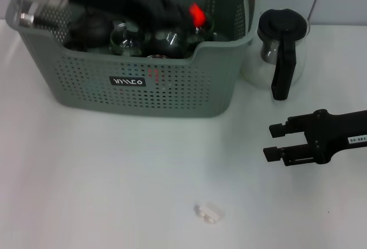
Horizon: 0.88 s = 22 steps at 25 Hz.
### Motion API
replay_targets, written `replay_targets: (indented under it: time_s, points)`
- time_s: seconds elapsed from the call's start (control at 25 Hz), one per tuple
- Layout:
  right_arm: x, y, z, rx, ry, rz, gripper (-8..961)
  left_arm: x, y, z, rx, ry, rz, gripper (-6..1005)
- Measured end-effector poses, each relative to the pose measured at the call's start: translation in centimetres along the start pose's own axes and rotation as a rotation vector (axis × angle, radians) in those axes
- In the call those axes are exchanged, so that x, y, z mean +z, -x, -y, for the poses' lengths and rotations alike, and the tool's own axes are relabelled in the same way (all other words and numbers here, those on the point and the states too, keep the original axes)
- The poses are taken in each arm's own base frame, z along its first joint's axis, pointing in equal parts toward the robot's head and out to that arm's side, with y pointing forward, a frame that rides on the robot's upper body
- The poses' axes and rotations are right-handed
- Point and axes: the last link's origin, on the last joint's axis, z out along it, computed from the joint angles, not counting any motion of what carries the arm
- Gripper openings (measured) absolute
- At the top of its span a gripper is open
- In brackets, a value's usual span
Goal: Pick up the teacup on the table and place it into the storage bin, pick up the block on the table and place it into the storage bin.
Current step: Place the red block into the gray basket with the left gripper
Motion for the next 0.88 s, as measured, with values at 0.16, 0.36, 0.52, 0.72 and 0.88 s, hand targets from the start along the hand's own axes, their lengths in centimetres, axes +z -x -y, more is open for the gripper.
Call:
replay_targets:
  time_s: [0.16,0.36,0.52,0.72,0.88]
  points:
    - [0.1,0.2,0.0,-0.004,0.003,0.001,701,0.9,-0.5,3.5,-0.069,-0.165,-0.041,189]
    - [0.2,0.4,0.0,-0.009,0.008,0.005,700,3.8,1.5,6.9,-0.118,-0.35,0.04,206]
    - [0.3,0.7,0.0,-0.015,0.01,0.007,700,6.1,3.7,7.9,-0.099,-0.426,0.175,219]
    - [0.4,0.8,0.0,-0.018,0.01,0.007,699,6.8,4.1,7.8,-0.103,-0.442,0.242,235]
    - [0.4,0.9,0.0,-0.02,0.009,0.007,699,7.0,4.1,7.7,-0.105,-0.447,0.286,248]
